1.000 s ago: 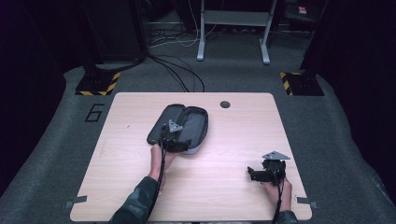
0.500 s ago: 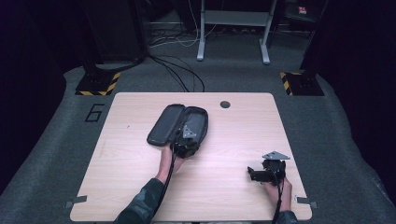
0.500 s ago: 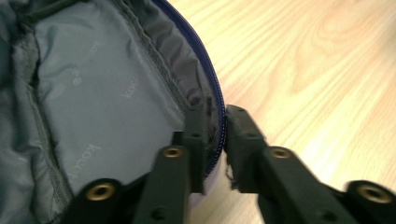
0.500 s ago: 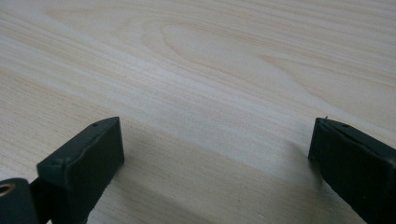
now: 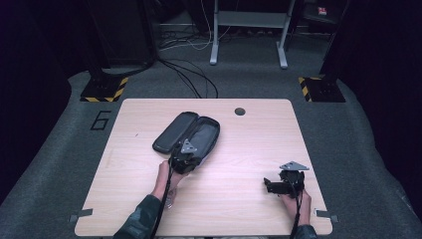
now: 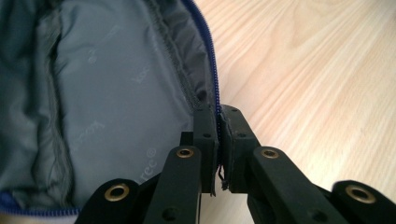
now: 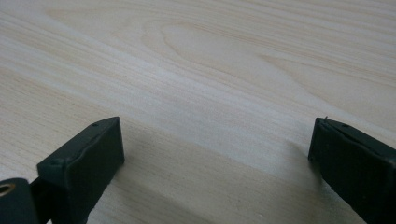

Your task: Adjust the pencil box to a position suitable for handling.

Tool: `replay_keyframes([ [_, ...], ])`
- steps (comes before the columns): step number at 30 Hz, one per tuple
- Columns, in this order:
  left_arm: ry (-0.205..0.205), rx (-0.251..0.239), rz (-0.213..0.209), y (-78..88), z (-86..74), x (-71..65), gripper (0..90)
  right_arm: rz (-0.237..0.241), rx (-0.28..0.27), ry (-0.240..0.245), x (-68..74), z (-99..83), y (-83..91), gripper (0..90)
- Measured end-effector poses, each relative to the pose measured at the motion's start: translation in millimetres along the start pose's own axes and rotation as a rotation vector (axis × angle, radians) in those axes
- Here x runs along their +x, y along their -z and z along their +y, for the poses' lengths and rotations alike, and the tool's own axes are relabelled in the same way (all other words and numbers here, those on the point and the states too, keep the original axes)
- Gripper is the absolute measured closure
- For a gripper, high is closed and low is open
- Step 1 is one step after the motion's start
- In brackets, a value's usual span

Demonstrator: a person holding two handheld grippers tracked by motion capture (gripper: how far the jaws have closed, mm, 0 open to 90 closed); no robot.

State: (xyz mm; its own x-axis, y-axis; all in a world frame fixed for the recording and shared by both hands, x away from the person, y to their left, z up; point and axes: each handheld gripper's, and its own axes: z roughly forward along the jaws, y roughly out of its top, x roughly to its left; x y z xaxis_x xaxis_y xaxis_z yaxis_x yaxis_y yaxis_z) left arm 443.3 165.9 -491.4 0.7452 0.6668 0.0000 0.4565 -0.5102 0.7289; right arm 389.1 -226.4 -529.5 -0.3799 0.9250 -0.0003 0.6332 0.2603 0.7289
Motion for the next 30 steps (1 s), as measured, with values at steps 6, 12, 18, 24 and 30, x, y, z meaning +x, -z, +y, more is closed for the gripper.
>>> replay_keyframes([
  [6,0.056,-0.013,0.019,19.5,-20.9,14.0,81.1,0.0,0.0,0.001,0.0,0.0,0.0,3.0],
  [12,0.163,-0.057,0.07,39.1,-30.4,28.4,52.6,0.0,0.0,0.0,0.0,0.0,0.0,3.0],
  [18,0.295,-0.14,0.178,59.4,-38.0,36.8,34.9,0.0,0.0,0.0,0.0,0.0,0.0,3.0],
  [24,0.392,-0.092,0.278,62.2,-46.8,50.7,28.3,0.0,0.0,0.001,-0.1,0.1,0.0,3.0],
  [30,0.453,-0.051,0.264,48.8,-43.7,61.2,28.7,0.001,0.0,0.001,-0.1,0.1,0.0,3.0],
])
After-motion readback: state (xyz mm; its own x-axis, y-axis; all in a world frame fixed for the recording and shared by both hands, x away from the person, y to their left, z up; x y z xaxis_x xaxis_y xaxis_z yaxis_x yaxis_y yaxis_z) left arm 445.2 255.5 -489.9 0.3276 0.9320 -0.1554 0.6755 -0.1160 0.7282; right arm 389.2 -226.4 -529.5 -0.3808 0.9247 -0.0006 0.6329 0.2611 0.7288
